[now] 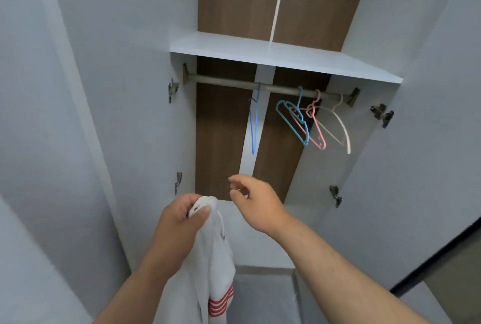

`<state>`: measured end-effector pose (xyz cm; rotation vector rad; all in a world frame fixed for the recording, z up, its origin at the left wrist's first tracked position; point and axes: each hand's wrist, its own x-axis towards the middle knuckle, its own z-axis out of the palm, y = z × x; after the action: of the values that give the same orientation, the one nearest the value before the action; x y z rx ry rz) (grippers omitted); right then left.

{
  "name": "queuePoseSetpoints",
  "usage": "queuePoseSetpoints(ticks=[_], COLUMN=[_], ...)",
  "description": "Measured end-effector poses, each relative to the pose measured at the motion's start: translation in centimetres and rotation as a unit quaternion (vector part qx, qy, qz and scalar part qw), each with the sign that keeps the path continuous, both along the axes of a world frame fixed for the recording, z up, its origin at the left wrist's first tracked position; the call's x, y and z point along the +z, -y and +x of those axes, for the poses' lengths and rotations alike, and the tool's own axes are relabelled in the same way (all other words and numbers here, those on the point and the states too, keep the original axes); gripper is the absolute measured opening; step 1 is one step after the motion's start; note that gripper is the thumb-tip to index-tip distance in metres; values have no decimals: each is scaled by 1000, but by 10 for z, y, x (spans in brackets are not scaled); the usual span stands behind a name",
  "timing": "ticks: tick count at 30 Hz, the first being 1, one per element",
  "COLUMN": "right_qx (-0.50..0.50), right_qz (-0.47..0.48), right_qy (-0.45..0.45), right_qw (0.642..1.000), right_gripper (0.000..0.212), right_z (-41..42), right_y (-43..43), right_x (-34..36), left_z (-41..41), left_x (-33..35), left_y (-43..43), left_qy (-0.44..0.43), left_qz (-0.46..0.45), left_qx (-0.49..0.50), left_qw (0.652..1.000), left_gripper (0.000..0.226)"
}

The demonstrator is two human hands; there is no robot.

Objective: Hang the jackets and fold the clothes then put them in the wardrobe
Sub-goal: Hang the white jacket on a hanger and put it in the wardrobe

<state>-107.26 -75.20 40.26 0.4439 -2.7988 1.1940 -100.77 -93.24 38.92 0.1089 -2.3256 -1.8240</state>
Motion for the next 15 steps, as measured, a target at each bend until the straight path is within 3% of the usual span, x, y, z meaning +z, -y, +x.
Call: queuePoseSetpoints(ticks=[6, 15], right_qx=[-86, -99], right_qz=[-73, -102], right_qy=[15, 41], right_qw=[993, 989], right_gripper=[29, 31], right_z=[-45, -161], right_y=[-72, -145], right_x=[-10, -26], left_z=[-61, -158], left_x=[-3, -13], left_y=[-52, -111], left_qy=[11, 54], left_qz=[49, 54], left_qx=[-29, 3], left_qw=[998, 997], left_gripper=[26, 8])
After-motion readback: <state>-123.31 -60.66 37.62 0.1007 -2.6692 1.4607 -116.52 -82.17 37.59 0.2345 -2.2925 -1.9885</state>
